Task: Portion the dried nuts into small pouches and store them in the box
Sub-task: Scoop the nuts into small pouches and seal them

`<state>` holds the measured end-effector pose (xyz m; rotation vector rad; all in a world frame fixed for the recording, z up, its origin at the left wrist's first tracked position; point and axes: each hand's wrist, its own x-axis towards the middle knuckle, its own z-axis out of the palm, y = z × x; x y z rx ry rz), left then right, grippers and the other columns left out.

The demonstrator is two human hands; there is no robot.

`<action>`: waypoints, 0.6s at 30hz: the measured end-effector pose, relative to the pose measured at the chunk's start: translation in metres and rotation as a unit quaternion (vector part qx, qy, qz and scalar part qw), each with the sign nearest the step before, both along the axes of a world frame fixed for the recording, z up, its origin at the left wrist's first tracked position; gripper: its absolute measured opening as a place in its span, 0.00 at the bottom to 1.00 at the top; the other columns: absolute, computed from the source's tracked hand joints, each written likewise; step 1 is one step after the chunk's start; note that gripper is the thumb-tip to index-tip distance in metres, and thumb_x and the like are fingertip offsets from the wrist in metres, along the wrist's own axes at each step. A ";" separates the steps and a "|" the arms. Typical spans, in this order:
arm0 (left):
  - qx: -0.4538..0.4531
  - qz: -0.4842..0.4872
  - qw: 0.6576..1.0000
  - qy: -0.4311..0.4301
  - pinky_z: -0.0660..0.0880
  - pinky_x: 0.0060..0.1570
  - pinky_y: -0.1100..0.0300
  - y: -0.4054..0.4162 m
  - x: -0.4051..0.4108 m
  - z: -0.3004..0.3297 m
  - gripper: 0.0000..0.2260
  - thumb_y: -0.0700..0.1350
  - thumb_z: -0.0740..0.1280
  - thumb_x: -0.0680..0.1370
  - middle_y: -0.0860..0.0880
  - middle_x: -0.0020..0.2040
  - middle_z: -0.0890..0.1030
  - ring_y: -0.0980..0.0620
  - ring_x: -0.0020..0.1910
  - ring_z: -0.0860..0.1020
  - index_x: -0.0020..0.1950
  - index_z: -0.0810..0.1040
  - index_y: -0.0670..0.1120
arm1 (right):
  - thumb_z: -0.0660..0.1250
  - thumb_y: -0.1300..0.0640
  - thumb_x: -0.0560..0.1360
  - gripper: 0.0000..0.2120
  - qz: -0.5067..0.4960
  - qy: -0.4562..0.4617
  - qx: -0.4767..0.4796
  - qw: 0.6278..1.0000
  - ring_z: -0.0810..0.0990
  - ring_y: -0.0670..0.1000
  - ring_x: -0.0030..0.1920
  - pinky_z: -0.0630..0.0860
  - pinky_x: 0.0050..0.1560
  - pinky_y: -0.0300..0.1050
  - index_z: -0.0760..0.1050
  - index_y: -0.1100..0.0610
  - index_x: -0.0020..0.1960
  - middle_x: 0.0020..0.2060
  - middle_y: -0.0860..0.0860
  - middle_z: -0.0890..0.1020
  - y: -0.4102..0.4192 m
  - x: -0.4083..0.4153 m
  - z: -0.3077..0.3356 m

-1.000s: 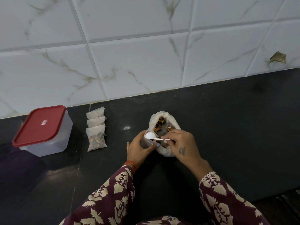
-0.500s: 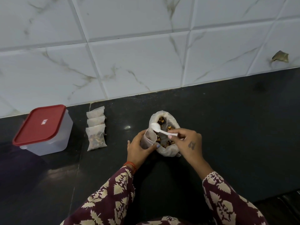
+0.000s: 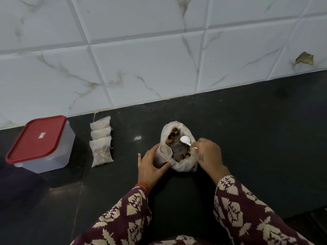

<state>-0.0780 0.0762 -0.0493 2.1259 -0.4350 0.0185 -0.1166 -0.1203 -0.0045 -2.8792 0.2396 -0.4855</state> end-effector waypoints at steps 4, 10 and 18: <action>0.003 0.003 1.000 -0.013 0.42 0.75 0.48 0.000 0.001 -0.006 0.34 0.69 0.66 0.64 0.66 0.59 0.70 0.72 0.59 0.65 0.67 0.62 0.63 | 0.64 0.59 0.76 0.10 -0.018 0.089 0.047 0.995 0.80 0.51 0.47 0.71 0.42 0.39 0.82 0.53 0.54 0.47 0.52 0.82 -0.001 0.005 0.012; 0.007 0.006 1.000 -0.027 0.41 0.75 0.50 0.001 0.001 -0.010 0.33 0.68 0.66 0.65 0.65 0.60 0.71 0.70 0.62 0.66 0.68 0.62 0.63 | 0.71 0.59 0.72 0.06 -0.038 0.030 0.229 0.972 0.78 0.44 0.34 0.70 0.34 0.33 0.84 0.50 0.46 0.33 0.46 0.82 -0.010 -0.001 0.024; 0.006 0.005 1.000 -0.028 0.41 0.75 0.49 0.002 0.001 -0.011 0.33 0.68 0.66 0.65 0.61 0.63 0.73 0.64 0.65 0.69 0.68 0.62 0.64 | 0.65 0.60 0.76 0.11 0.014 0.049 0.115 0.992 0.80 0.49 0.48 0.75 0.46 0.39 0.82 0.52 0.54 0.49 0.48 0.83 0.024 0.015 0.010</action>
